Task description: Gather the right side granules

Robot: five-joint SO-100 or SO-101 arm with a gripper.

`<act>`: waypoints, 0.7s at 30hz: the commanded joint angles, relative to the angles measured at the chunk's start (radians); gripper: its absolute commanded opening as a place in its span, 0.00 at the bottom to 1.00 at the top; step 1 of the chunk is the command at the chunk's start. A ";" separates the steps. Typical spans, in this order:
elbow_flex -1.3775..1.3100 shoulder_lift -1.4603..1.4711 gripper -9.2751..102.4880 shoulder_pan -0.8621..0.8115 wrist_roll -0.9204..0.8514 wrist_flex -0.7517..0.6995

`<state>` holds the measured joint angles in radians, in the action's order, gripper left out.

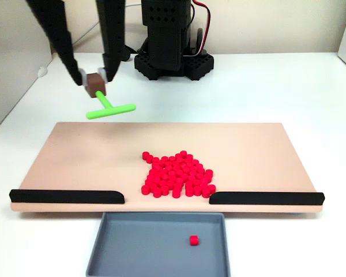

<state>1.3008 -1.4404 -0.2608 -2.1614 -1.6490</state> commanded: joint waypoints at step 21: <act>0.066 -0.101 0.08 0.267 0.695 0.006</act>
<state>1.3883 -1.5186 0.0061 -1.4726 -1.6460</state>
